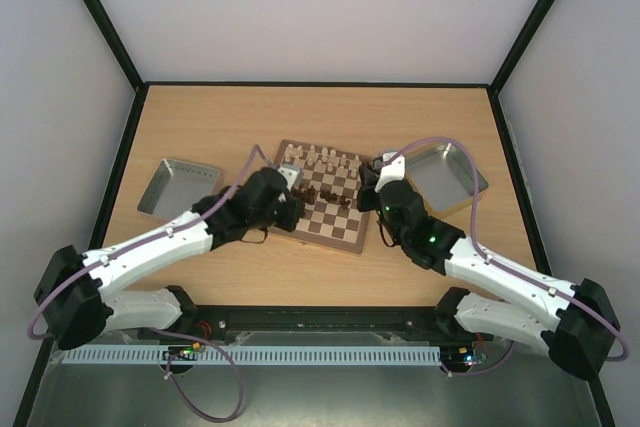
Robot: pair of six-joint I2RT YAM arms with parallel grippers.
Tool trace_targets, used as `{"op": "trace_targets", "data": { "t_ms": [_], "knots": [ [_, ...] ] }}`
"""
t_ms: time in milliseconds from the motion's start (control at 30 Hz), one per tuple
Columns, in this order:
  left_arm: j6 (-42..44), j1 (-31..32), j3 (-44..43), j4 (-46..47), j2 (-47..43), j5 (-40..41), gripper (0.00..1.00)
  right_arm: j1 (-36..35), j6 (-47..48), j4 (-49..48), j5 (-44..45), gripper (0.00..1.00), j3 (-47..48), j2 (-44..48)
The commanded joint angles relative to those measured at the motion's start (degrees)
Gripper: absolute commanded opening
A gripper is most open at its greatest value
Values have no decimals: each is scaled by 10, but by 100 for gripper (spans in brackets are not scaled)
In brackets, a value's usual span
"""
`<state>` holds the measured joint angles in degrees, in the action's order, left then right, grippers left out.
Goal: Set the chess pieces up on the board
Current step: Place the chess piece on the chessboard.
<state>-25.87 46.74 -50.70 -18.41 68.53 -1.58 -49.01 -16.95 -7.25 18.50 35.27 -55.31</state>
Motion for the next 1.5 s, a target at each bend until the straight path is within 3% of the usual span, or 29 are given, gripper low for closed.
{"op": "trace_targets", "data": {
  "t_ms": [0, 267, 933, 1100, 1467],
  "knots": [
    [-8, 45, 48, 71, 24, 108, 4, 8, -70, 26, 56, 12, 20, -22],
    [-3, 88, 73, 137, 89, 178, 2, 29, -131, 30, 28, 12, 13, -45],
    [-6, 118, 74, 184, 167, 174, 3, 43, -140, 11, 1, 13, -3, -49],
    [-5, 119, 75, 179, 175, 173, 9, 44, -140, 10, 0, 13, -4, -46],
    [-6, 119, 89, 211, 182, 171, 12, 45, -137, 11, -2, 13, -4, -44]
  ]
}}
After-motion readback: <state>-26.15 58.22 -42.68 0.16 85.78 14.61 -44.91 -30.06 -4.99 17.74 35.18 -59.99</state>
